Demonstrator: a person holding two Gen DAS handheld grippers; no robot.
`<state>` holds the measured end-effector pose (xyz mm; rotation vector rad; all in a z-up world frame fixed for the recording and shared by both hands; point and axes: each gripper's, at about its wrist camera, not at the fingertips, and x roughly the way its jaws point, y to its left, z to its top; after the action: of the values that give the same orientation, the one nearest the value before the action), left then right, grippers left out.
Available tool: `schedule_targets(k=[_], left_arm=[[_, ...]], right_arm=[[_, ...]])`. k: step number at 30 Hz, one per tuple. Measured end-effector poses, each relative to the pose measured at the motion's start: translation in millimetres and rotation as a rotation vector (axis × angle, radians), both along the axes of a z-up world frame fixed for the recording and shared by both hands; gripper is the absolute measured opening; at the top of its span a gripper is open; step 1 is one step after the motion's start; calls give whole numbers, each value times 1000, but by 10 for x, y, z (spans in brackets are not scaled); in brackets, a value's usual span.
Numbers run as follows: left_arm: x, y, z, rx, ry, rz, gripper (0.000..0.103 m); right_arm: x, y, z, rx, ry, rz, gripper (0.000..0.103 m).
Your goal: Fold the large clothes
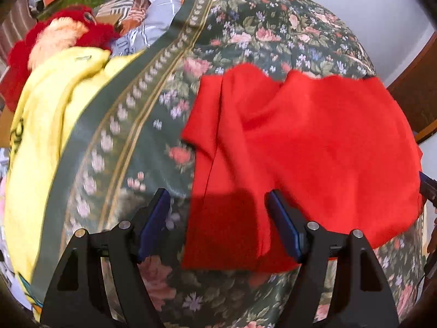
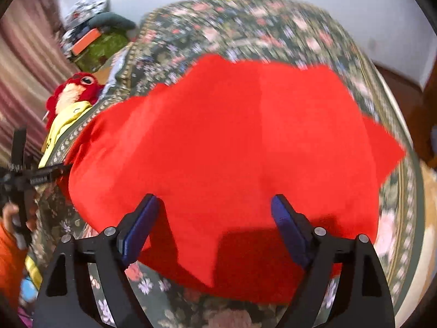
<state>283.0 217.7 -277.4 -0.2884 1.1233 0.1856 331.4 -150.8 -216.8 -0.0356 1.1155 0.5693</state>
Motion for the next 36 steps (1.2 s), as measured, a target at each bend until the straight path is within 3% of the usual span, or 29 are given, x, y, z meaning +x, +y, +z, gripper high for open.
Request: schedule_targets(k=[2,4,6,9,15,17,19,23,25,27,29,34,35,36], left_arm=[[-52,-62,2,29,-20,-6,62],[-104,-144,10,45,-40,1,22],[-166,-185,-2,43,-57,23,11],[-281,-232,16,98,-82,45,9],[-503,-33,197,57,-143,122,10],[-545,-14,171,61,-132,148,16],[-594,24,130,83,-119,188,38],[-719,119,156,46,-136,245,42],[-768,132,227,107,-137,265,41],[-822,155,315,264,-115,302,41],[-896,209,372,293,-107,301,41],[-1096,251,537,185,-134,254,44],[-1109,233,551,168,-138,250,47],[-1116,203,564,135,-147,247,59]], right_arm=[[-3,-98,-53,-30,11,-31,83],[-18,-196,-88,-26,16,-40,83],[-39,-261,-107,-14,22,-54,83],[-76,-305,-118,-41,16,-74,83],[-162,-396,-167,-48,13,-63,83],[-197,-448,-165,-37,21,-77,83],[-226,-494,-166,-24,32,-90,83],[-277,-577,-166,-23,62,-113,83],[-284,-637,-188,-38,88,-131,83],[-301,-731,-221,-36,128,-172,83],[-332,-832,-231,2,156,-202,83],[-425,-937,-99,-15,108,-244,83],[-432,-937,-64,-21,94,-246,83],[-442,-928,-15,-19,81,-242,83]])
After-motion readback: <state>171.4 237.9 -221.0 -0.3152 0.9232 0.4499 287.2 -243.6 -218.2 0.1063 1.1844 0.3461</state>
